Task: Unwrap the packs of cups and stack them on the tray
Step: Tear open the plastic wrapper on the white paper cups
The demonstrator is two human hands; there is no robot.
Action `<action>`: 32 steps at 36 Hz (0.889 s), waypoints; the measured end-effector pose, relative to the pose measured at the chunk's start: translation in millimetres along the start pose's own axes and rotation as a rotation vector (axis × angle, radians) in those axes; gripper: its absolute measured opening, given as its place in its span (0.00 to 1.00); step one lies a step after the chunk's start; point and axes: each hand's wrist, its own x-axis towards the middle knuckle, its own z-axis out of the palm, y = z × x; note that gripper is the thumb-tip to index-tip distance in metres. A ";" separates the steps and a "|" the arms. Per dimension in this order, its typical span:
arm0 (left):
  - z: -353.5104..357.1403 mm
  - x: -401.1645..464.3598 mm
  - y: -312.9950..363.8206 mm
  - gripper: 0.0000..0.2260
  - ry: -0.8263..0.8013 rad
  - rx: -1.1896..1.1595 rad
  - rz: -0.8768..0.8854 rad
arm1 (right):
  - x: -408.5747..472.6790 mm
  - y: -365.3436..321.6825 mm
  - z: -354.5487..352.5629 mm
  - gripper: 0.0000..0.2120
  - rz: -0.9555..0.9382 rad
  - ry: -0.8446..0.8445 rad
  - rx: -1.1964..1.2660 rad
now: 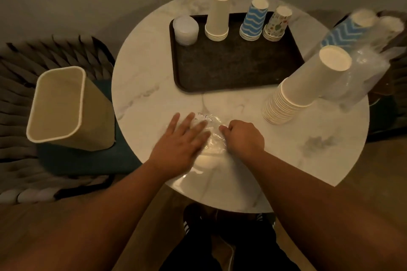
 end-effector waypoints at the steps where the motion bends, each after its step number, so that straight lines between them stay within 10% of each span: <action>1: 2.4 -0.5 2.1 0.23 -0.129 0.015 0.014 | -0.6 -1.0 -1.7 0.16 -0.012 0.056 -0.050; 5: 15.5 -1.5 -3.0 0.27 -0.391 0.034 -0.067 | -6.5 -12.5 1.5 0.18 -0.414 0.426 -0.044; 9: 17.7 -2.0 -14.4 0.26 -0.379 -0.039 -0.001 | -18.0 -10.0 32.6 0.30 -0.796 0.027 -0.189; 15: 14.0 -6.9 -58.1 0.26 -0.372 0.027 0.104 | -8.1 18.5 41.4 0.31 -0.719 -0.058 -0.350; 24: -11.8 -37.9 -73.4 0.27 -0.269 0.064 -0.400 | -14.9 2.8 40.9 0.28 -0.579 -0.039 -0.304; 32: -8.2 -23.6 -29.4 0.28 -0.220 -0.238 -0.513 | 4.3 -91.3 45.2 0.30 -0.292 -0.132 -0.119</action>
